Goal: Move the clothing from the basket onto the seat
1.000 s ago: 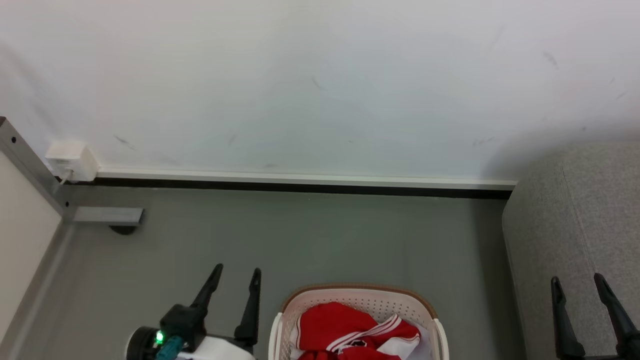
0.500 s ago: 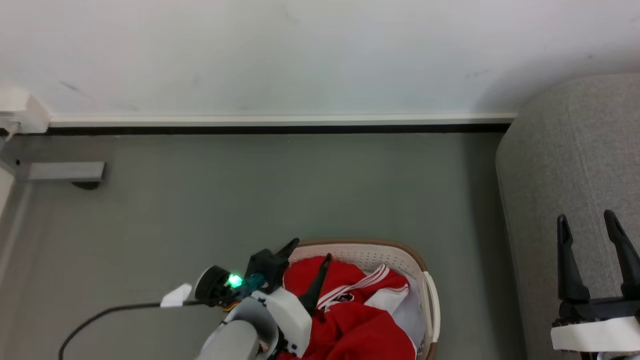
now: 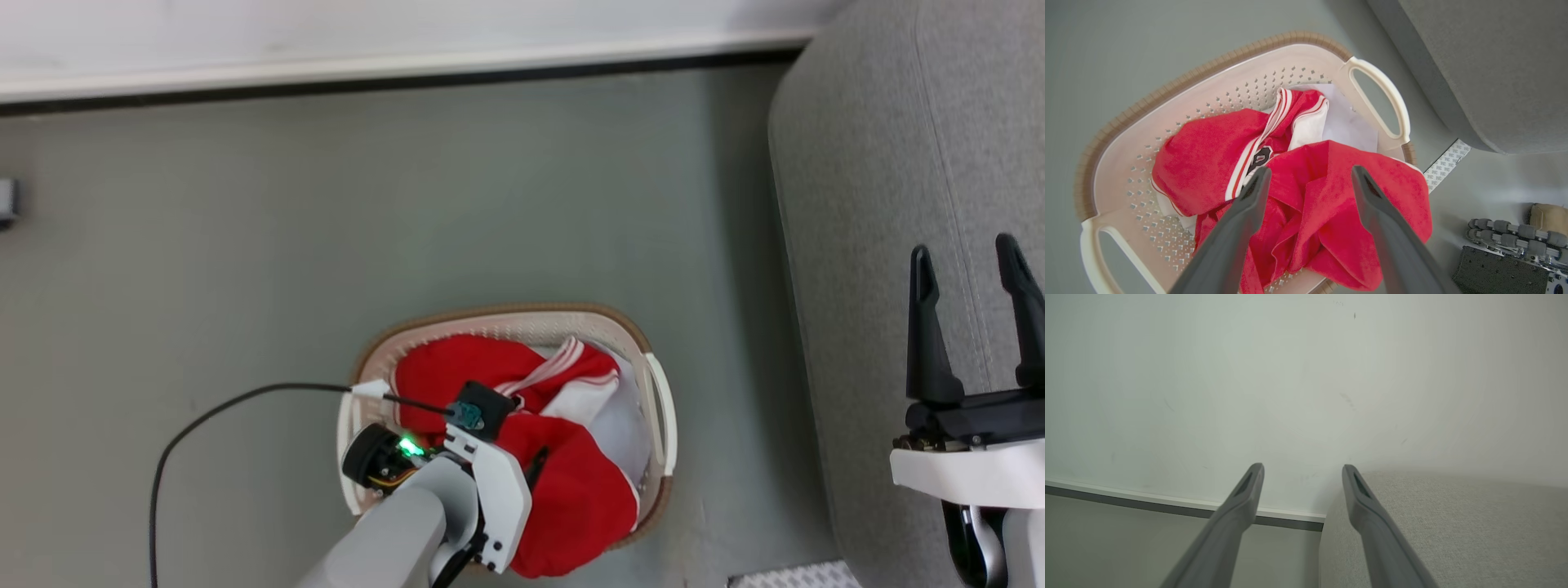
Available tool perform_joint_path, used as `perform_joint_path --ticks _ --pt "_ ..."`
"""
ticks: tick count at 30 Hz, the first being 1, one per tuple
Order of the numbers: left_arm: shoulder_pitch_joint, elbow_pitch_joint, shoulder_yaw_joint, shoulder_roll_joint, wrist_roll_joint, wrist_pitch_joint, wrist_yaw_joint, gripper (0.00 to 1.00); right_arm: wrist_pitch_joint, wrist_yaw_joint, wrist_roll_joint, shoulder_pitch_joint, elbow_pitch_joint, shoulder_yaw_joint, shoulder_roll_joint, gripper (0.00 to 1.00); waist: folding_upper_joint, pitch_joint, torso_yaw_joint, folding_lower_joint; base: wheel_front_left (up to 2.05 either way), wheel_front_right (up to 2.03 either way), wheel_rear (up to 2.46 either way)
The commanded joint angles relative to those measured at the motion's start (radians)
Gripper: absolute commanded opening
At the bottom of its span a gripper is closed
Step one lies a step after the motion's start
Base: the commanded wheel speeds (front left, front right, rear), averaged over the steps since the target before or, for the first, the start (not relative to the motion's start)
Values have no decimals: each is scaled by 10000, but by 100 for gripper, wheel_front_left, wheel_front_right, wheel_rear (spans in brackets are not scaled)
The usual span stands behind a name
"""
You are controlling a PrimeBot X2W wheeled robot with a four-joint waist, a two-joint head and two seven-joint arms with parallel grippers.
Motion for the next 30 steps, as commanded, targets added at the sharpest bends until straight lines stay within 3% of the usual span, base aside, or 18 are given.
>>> perform_joint_path --ticks 1,10,22,23,24,25,30 --pt "-192 121 -74 70 -184 95 10 100 7 -24 66 -203 -87 -13 44 100 0 566 -439 -2 0 0 0" --pt "-872 1179 -1084 72 -1143 713 223 100 7 -24 71 -662 -393 3 187 100 0 1625 -859 -2 0 0 0" --pt "-1889 2277 -1718 66 -1467 839 343 100 8 -24 263 -1168 -746 95 328 100 0 2829 -1193 -2 0 0 0" --pt "-1896 2361 -1759 69 -1534 909 272 69 8 -24 280 -1176 -746 78 335 100 0 2893 -1218 -2 0 0 0" --pt "-1885 2416 -1808 70 -1614 1016 196 26 8 -24 299 -1186 -738 49 339 100 0 2935 -1235 -2 0 0 0" --pt "-1940 2450 -1846 66 -1658 977 185 0 8 -24 302 -1189 -733 32 344 100 0 2977 -1249 -2 0 0 0" --pt "-2043 2493 -2005 66 -1870 736 25 0 8 -24 303 -1194 -650 -101 356 100 0 2964 -1219 -2 0 0 0"
